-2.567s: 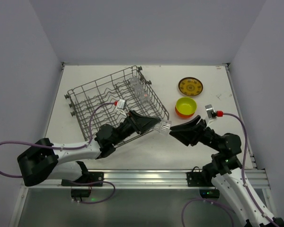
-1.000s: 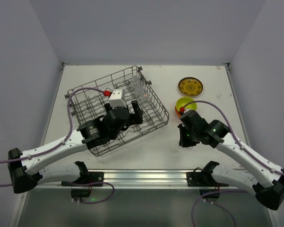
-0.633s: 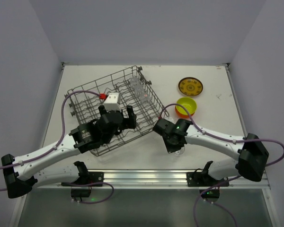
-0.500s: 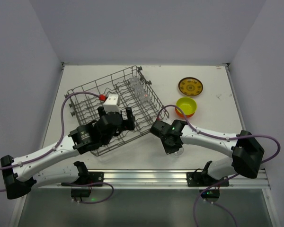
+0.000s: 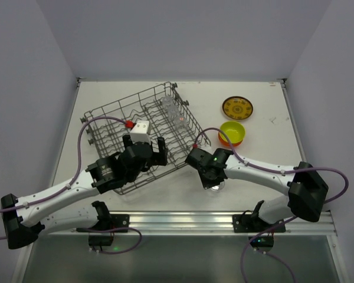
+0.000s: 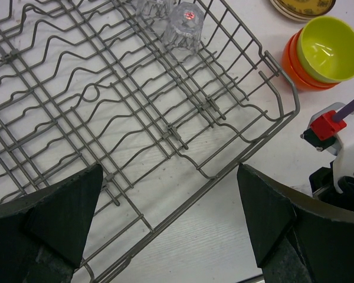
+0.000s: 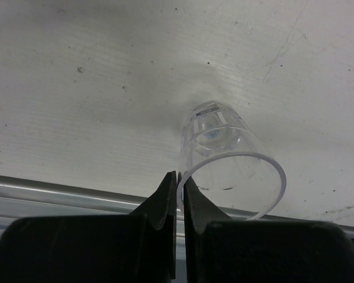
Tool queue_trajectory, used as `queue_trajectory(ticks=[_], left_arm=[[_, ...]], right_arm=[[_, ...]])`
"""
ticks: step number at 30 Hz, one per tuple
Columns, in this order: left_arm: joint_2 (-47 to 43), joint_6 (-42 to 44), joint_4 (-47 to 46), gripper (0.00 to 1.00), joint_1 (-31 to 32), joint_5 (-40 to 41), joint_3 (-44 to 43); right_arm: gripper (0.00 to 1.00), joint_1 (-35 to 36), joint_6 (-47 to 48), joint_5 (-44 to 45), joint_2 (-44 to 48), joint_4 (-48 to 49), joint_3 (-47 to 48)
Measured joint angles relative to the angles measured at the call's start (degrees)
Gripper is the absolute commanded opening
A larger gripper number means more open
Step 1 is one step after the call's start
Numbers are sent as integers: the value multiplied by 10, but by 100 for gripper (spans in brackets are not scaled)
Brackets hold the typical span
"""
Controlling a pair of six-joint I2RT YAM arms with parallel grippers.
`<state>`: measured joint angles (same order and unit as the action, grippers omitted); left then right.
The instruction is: Unload the mixed dishes from the dish rack
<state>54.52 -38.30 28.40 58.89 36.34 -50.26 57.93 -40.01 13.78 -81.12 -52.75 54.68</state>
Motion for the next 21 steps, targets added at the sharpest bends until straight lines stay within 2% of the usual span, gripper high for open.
queue_trajectory(ticks=[4,12,13,14,17,21], left_arm=[[11,1,-4,100,0,-9,0],[14,4,-12,100,0,-23,10],[14,5,-12,100,0,-25,12],[14,5,-13,100,0,-26,14],[16,5,-15,100,0,-29,14],[22,10,-23,100,0,-31,14]], right_arm=[[1,-18,4,7,-14,2,16],[4,-104,38,14,-30,21,23],[20,-108,42,16,-35,23,24],[28,-112,42,17,-42,25,27],[39,-116,50,18,-65,29,37],[48,-116,50,20,-68,24,40]])
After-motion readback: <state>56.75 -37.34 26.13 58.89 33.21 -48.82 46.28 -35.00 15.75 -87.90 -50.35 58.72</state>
